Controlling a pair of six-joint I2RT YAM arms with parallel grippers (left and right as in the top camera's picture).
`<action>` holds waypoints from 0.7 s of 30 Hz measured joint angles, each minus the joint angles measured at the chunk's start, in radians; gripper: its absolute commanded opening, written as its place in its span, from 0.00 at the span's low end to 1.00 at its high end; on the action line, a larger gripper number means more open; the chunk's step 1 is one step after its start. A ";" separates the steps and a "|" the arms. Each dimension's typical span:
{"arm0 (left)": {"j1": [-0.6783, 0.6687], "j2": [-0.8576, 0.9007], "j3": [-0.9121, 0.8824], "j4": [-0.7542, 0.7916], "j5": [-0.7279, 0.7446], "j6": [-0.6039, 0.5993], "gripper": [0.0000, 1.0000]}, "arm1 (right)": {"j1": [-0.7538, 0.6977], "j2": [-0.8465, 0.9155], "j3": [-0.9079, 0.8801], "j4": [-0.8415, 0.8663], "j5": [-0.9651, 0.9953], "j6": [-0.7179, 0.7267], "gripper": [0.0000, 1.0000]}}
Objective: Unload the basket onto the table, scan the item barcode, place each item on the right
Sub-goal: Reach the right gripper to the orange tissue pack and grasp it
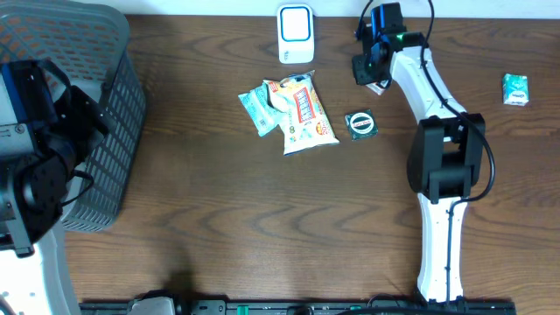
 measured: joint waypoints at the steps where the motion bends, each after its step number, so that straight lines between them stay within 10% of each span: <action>1: 0.000 0.000 0.000 0.000 0.000 0.000 0.98 | 0.000 0.004 0.000 -0.010 0.016 0.007 0.26; 12: 0.000 0.000 0.000 0.000 0.000 0.000 0.98 | 0.004 0.005 0.000 -0.204 0.313 0.036 0.24; 15: 0.000 0.000 0.000 0.000 0.000 0.000 0.98 | 0.003 -0.006 0.000 -0.247 0.365 0.056 0.41; 16: 0.000 0.000 0.000 0.000 0.000 0.000 0.98 | 0.003 -0.015 0.000 -0.261 0.368 0.076 0.79; 17: 0.000 0.000 0.000 0.000 0.000 0.000 0.98 | 0.003 -0.033 0.000 -0.274 0.364 0.095 0.91; 21: 0.000 0.000 0.000 0.000 0.000 0.000 0.98 | -0.001 -0.090 0.000 -0.289 0.156 0.132 0.79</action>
